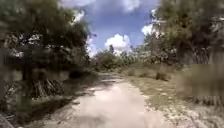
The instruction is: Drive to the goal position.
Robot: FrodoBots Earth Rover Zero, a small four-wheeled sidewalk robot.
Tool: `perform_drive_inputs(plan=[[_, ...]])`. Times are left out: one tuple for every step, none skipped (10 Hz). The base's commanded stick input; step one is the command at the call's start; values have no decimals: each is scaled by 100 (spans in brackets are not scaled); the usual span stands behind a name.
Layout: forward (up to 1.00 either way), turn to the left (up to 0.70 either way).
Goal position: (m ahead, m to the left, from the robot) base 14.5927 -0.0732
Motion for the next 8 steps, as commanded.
perform_drive_inputs(plan=[[100, 0], [100, 0], [100, 0], [100, 0], [100, 0], [100, 0], [100, 0], [100, 0]])
